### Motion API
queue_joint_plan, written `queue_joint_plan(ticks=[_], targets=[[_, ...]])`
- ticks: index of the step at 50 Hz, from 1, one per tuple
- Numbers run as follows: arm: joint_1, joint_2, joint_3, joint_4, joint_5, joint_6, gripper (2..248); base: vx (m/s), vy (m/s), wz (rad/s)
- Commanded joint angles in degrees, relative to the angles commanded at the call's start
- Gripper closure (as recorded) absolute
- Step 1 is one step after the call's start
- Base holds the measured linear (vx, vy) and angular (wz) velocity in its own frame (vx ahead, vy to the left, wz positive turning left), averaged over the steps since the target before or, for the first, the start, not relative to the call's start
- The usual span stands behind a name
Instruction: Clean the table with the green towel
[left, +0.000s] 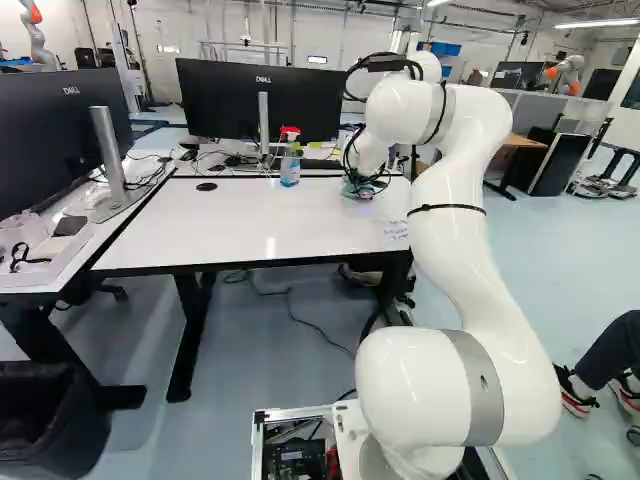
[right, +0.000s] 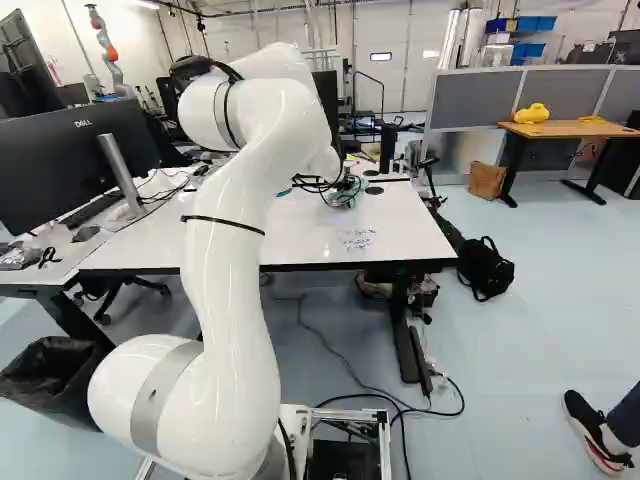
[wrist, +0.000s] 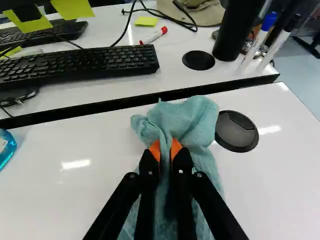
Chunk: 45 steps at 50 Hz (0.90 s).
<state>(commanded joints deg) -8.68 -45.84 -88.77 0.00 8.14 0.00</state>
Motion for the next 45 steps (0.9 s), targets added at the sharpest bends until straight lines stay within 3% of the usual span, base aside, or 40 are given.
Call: queue_joint_plan(ticks=[23,45], targets=[[1.9,4.6,6.6,0.0,0.0,0.0,206,0.000,0.000,0.000],[1.9,10.1,14.2,0.0,0.0,0.0,206,0.000,0.000,0.000]])
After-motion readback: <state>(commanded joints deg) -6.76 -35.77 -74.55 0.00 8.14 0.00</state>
